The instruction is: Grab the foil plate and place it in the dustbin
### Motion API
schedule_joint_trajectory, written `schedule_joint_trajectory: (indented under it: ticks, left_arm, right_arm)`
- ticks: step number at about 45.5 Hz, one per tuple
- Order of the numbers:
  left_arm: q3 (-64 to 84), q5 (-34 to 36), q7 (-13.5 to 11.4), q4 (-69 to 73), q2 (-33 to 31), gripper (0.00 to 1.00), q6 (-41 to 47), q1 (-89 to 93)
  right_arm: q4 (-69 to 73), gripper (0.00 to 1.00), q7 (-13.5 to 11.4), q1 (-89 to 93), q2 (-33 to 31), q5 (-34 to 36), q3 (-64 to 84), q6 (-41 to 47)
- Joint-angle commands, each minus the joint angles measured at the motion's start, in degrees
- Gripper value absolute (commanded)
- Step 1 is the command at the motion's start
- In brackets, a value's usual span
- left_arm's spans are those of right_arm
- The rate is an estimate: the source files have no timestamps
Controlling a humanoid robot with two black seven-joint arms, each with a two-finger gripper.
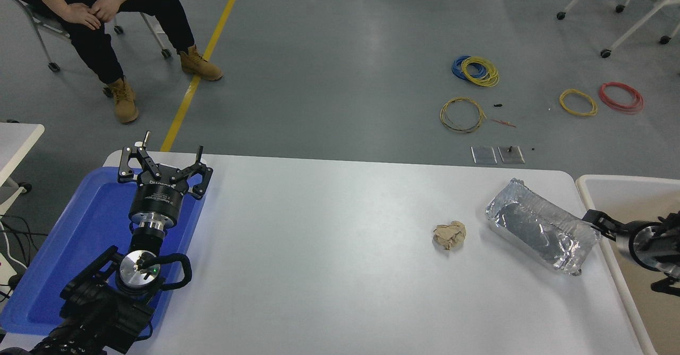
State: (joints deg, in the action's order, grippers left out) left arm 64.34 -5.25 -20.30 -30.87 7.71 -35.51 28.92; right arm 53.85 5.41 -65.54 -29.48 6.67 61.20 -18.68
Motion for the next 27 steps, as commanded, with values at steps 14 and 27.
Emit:
schedule_joint_trajectory:
  ticks: [14,27]
  left_arm:
    - [0.00,-0.03,0.00,0.02,-0.07,1.00,0.00,0.00]
    - [0.00,-0.03,0.00,0.02,-0.07,1.00,0.00,0.00]
  right_arm:
    - [-4.01,0.83,0.40,8.59,3.99,-0.78,-5.65,-5.57]
    - [-5.15,0.78,0.40,9.90,4.87,-0.78,-5.65,-6.10]
